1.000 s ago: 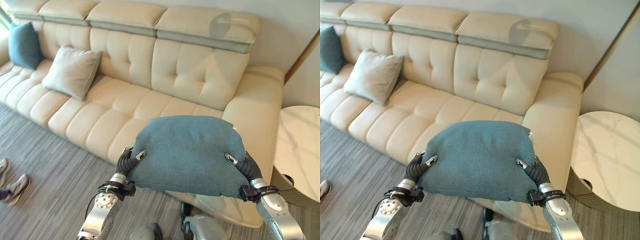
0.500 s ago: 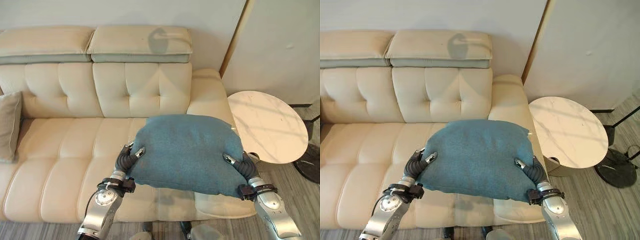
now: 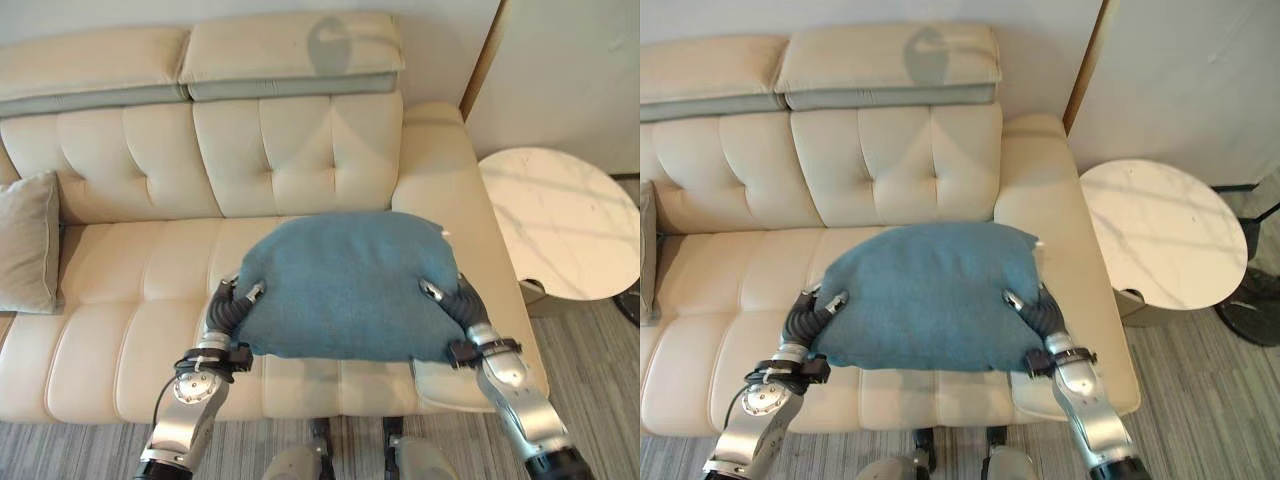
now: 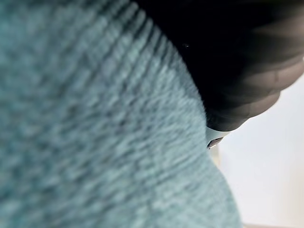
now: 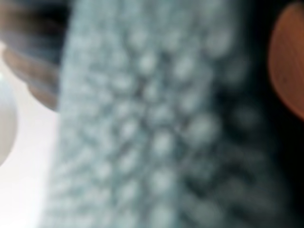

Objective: Pick up all the scattered cushions and arrange them neatly on the sofa.

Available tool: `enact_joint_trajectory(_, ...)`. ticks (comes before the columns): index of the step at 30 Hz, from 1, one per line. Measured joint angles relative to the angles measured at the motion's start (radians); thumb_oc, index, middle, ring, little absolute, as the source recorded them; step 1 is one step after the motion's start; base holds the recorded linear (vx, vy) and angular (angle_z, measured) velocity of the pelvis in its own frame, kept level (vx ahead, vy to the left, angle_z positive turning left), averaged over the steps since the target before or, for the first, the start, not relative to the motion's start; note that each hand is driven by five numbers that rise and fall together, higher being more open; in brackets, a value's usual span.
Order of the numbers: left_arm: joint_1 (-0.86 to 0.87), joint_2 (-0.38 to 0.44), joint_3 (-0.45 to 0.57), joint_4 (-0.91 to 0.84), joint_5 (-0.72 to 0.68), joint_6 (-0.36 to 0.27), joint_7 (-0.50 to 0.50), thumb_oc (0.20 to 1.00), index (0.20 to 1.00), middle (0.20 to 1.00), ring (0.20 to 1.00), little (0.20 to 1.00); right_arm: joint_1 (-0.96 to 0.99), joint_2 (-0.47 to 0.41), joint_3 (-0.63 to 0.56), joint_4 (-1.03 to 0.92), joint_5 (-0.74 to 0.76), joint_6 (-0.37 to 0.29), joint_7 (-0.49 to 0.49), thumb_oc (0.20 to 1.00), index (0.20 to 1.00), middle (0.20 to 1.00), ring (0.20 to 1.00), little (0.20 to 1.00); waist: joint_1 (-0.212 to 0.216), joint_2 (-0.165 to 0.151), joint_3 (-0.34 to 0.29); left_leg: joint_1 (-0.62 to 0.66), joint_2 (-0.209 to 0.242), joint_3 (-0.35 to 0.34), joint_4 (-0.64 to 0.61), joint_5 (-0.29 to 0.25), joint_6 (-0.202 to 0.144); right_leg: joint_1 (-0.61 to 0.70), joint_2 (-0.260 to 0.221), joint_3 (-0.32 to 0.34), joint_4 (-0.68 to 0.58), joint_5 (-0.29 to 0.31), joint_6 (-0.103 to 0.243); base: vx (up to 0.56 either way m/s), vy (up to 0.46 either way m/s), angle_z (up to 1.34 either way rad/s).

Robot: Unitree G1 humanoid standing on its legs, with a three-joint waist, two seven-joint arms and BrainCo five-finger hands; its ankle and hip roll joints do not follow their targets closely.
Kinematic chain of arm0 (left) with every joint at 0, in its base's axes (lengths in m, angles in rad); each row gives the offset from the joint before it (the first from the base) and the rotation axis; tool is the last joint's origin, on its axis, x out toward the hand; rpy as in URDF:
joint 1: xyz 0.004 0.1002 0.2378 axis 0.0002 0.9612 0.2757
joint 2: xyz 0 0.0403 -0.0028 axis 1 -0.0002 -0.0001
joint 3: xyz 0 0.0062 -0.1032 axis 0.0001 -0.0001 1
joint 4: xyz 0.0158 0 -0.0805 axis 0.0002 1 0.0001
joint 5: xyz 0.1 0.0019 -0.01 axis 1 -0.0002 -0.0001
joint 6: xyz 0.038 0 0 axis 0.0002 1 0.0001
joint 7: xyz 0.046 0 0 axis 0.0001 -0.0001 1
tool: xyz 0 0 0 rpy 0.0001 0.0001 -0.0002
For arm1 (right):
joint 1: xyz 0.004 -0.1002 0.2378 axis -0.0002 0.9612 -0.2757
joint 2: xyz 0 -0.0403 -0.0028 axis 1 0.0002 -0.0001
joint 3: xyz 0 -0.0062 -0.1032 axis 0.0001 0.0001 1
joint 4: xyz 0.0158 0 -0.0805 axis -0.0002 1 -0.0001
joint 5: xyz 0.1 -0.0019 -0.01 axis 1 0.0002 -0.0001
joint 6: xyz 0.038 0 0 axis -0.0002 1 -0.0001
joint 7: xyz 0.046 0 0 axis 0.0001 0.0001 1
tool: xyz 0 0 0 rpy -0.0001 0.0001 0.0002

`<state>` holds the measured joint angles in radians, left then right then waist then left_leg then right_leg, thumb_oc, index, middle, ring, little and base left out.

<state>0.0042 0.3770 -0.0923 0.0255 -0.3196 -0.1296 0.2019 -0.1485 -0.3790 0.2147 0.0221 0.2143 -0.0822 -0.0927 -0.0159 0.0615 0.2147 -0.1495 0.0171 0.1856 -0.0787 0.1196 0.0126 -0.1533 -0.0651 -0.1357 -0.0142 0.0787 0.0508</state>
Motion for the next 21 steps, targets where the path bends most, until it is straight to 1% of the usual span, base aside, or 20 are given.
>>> enact_joint_trajectory(1, -0.012, 0.005, 0.005, 0.000, 0.011, -0.002, 0.016, 0.200, 0.200, 0.200, 0.200, 0.200, -0.030, -0.003, 0.019, 0.003, -0.003, 0.000, -0.016, 0.200, 0.200, 0.200, 0.200, 0.200, 0.001, 0.003, -0.002, -0.011, 0.000, -0.007, 0.000, 0.003, -0.002, -0.002, 0.002, -0.002, -0.009, 0.003, 0.001, -0.10, -0.012, 0.12)
enact_joint_trajectory(2, -0.057, 0.021, 0.010, 0.008, 0.027, -0.014, 0.054, 0.200, 0.200, 0.200, 0.200, 0.200, -0.098, -0.002, 0.037, 0.007, -0.020, -0.006, -0.043, 0.200, 0.200, 0.200, 0.200, 0.200, 0.002, 0.007, -0.003, -0.040, 0.003, -0.010, 0.000, 0.007, -0.007, -0.027, 0.005, -0.005, -0.017, 0.003, 0.004, -0.06, -0.018, 0.11)
enact_joint_trajectory(4, -0.192, 0.054, 0.017, 0.048, 0.031, -0.027, 0.117, 0.200, 0.200, 0.200, 0.200, 0.200, -0.266, -0.004, 0.052, 0.042, -0.040, -0.009, -0.099, 0.200, 0.200, 0.200, 0.200, 0.200, 0.021, 0.018, -0.003, -0.107, 0.006, -0.012, 0.000, 0.031, -0.010, -0.081, 0.010, -0.010, -0.041, 0.039, -0.008, -0.06, -0.022, 0.07)
enact_joint_trajectory(6, -0.294, 0.082, 0.007, 0.086, 0.037, -0.036, 0.156, 0.200, 0.200, 0.200, 0.200, 0.200, -0.376, -0.012, 0.055, 0.097, -0.051, -0.010, -0.139, 0.200, 0.200, 0.200, 0.200, 0.200, 0.033, 0.023, -0.002, -0.134, 0.008, -0.020, 0.000, 0.046, -0.011, -0.102, 0.014, -0.016, -0.049, 0.059, -0.016, -0.04, -0.035, 0.11)
enact_joint_trajectory(8, -0.472, 0.152, -0.051, 0.171, 0.068, -0.049, 0.214, 0.200, 0.200, 0.200, 0.200, 0.200, -0.522, -0.026, 0.065, 0.191, -0.071, -0.017, -0.201, 0.200, 0.200, 0.200, 0.200, 0.200, 0.045, 0.027, -0.002, -0.154, 0.012, -0.042, 0.000, 0.055, -0.015, -0.111, 0.018, -0.037, -0.049, 0.059, -0.016, -0.04, -0.025, 0.23)
enact_joint_trajectory(10, -0.568, 0.193, -0.071, 0.203, 0.086, -0.068, 0.250, 0.200, 0.200, 0.200, 0.200, 0.200, -0.615, -0.034, 0.077, 0.233, -0.078, -0.033, -0.235, 0.200, 0.200, 0.200, 0.200, 0.200, 0.052, 0.027, -0.001, -0.175, 0.014, -0.048, 0.000, 0.062, -0.019, -0.132, 0.022, -0.040, -0.047, 0.059, -0.017, -0.05, -0.011, 0.10)
enact_joint_trajectory(12, -0.683, 0.221, -0.105, 0.284, 0.104, -0.088, 0.291, 0.200, 0.200, 0.200, 0.200, 0.200, -0.724, -0.033, 0.087, 0.328, -0.078, -0.056, -0.278, 0.200, 0.200, 0.200, 0.200, 0.200, 0.054, 0.033, 0.002, -0.191, 0.015, -0.060, 0.000, 0.066, -0.019, -0.143, 0.022, -0.051, -0.046, 0.060, -0.018, -0.06, -0.028, 0.11)
enact_joint_trajectory(13, -0.773, 0.227, -0.144, 0.370, 0.104, -0.104, 0.308, 0.200, 0.200, 0.200, 0.200, 0.200, -0.799, -0.033, 0.099, 0.423, -0.077, -0.069, -0.300, 0.200, 0.200, 0.200, 0.200, 0.200, 0.058, 0.035, 0.003, -0.203, 0.017, -0.066, 0.001, 0.070, -0.024, -0.152, 0.023, -0.057, -0.046, 0.060, -0.018, -0.04, -0.043, 0.15)
enact_joint_trajectory(14, -0.850, 0.228, -0.176, 0.444, 0.101, -0.111, 0.320, 0.200, 0.200, 0.200, 0.200, 0.200, -0.865, -0.029, 0.104, 0.503, -0.075, -0.072, -0.322, 0.498, 0.498, 0.498, 0.498, 0.498, 0.065, 0.036, 0.004, -0.220, 0.018, -0.067, 0.001, 0.075, -0.031, -0.169, 0.024, -0.062, -0.043, 0.060, -0.018, -0.04, -0.057, 0.12)
enact_joint_trajectory(15, -0.926, 0.228, -0.217, 0.521, 0.099, -0.116, 0.327, 0.589, 0.589, 0.589, 0.589, 0.589, -0.931, -0.031, 0.113, 0.583, -0.073, -0.073, -0.344, 0.796, 0.796, 0.796, 0.796, 0.796, 0.074, 0.037, 0.007, -0.240, 0.020, -0.067, 0.001, 0.078, -0.031, -0.189, 0.025, -0.063, -0.043, 0.063, -0.022, -0.03, -0.039, 0.05)
enact_joint_trajectory(16, -0.955, 0.227, -0.230, 0.549, 0.095, -0.117, 0.329, 1.000, 1.000, 1.000, 1.000, 1.000, -0.961, -0.034, 0.120, 0.617, -0.068, -0.073, -0.354, 1.000, 1.000, 1.000, 1.000, 1.000, 0.076, 0.039, 0.011, -0.249, 0.020, -0.068, 0.001, 0.080, -0.032, -0.198, 0.026, -0.063, -0.043, 0.065, -0.025, -0.03, -0.040, 0.02)
enact_joint_trajectory(17, -0.988, 0.226, -0.244, 0.581, 0.093, -0.121, 0.330, 1.000, 1.000, 1.000, 1.000, 1.000, -0.997, -0.039, 0.127, 0.655, -0.057, -0.073, -0.365, 1.000, 1.000, 1.000, 1.000, 1.000, 0.079, 0.041, 0.024, -0.255, 0.020, -0.070, 0.001, 0.084, -0.036, -0.202, 0.026, -0.065, -0.044, 0.067, -0.026, -0.03, -0.037, 0.10)
enact_joint_trajectory(18, -1.033, 0.226, -0.275, 0.639, 0.071, -0.122, 0.328, 1.000, 1.000, 1.000, 1.000, 1.000, -1.033, -0.053, 0.131, 0.704, -0.042, -0.074, -0.377, 1.000, 1.000, 1.000, 1.000, 1.000, 0.079, 0.045, 0.047, -0.267, 0.019, -0.077, 0.001, 0.089, -0.043, -0.207, 0.025, -0.078, -0.044, 0.066, -0.026, -0.08, -0.067, 0.20)
enact_joint_trajectory(19, -1.089, 0.227, -0.319, 0.723, 0.055, -0.128, 0.319, 1.000, 1.000, 1.000, 1.000, 1.000, -1.070, -0.073, 0.156, 0.758, -0.023, -0.077, -0.383, 1.000, 1.000, 1.000, 1.000, 1.000, 0.079, 0.051, 0.053, -0.291, 0.020, -0.096, 0.002, 0.093, -0.043, -0.227, 0.027, -0.088, -0.043, 0.066, -0.026, -0.07, -0.051, 0.22)
enact_joint_trajectory(20, -1.108, 0.227, -0.329, 0.751, 0.054, -0.125, 0.315, 1.000, 1.000, 1.000, 1.000, 1.000, -1.082, -0.084, 0.167, 0.770, -0.015, -0.076, -0.384, 1.000, 1.000, 1.000, 1.000, 1.000, 0.079, 0.052, 0.057, -0.304, 0.022, -0.096, 0.001, 0.095, -0.042, -0.238, 0.029, -0.090, -0.043, 0.066, -0.026, -0.06, -0.048, 0.16)
enact_joint_trajectory(21, -1.130, 0.228, -0.338, 0.786, 0.031, -0.123, 0.300, 1.000, 1.000, 1.000, 1.000, 1.000, -1.099, -0.095, 0.171, 0.789, 0.001, -0.079, -0.379, 1.000, 1.000, 1.000, 1.000, 1.000, 0.081, 0.051, 0.074, -0.330, 0.024, -0.096, 0.001, 0.101, -0.040, -0.264, 0.031, -0.092, -0.041, 0.067, -0.026, -0.02, -0.026, 0.08)
